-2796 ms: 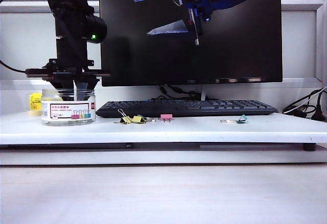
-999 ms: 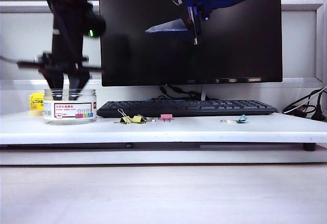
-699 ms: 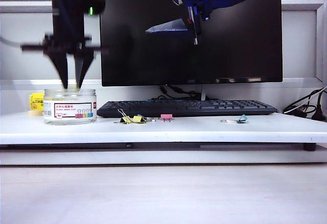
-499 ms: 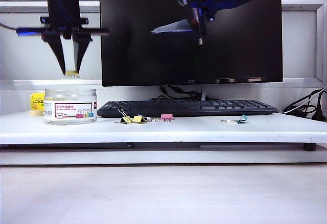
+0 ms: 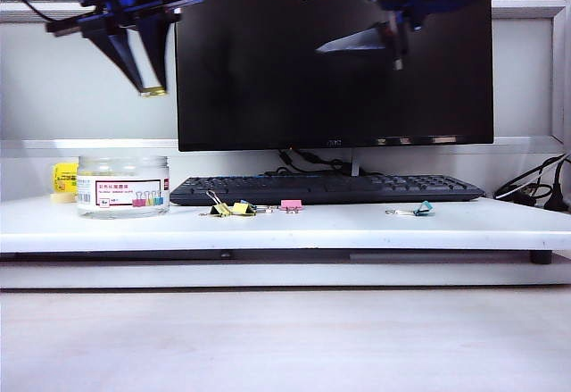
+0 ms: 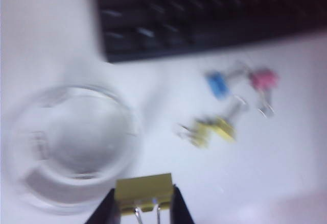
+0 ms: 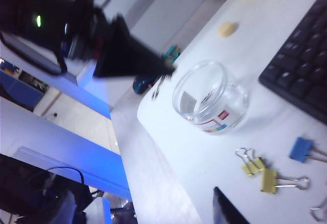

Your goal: Take the clips out of the round transparent plastic box and place them on the table.

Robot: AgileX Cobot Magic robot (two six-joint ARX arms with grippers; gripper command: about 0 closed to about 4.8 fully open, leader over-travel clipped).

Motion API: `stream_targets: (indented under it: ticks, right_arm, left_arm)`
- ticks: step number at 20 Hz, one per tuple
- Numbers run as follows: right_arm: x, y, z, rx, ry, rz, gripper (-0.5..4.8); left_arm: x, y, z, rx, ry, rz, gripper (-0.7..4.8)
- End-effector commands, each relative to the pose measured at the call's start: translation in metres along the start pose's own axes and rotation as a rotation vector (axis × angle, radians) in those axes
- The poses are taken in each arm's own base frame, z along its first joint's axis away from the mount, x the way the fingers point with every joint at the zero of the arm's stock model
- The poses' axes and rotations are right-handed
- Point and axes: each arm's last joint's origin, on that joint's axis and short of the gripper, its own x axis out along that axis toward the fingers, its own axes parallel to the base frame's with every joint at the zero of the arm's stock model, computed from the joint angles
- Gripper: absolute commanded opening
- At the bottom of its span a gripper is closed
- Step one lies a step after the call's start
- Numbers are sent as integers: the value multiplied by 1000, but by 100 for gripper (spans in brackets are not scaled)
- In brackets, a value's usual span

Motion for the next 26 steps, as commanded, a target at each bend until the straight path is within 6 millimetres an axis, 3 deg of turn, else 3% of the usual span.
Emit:
stream_targets:
  ticks: [1,5,7,12,19,26]
  right_arm:
    - [-17,-2,4,-6,-23,7,346]
    - [-41,-10,6,20,-49,10,346]
    - [-52,-12,5,27,-61,-12,346]
    - [-59,-15,-5,-11,-25,-87,346]
    - [-57,-15,-8,0,-5,-106,346]
    - [-57,-15,-8,-1,-5,-106,346]
  left_arm:
    - [-1,-30,-7,145,-1,-58,47]
    - [10,-67,-15,261,-33,-85,47]
    - [25,-79,-25,306,-17,-71,47]
    - [73,-84,-46,357,38,-62,47]
    - [105,-100,-42,382,-20,-184,47]
    - [142,-98,-46,378,59,-150,48]
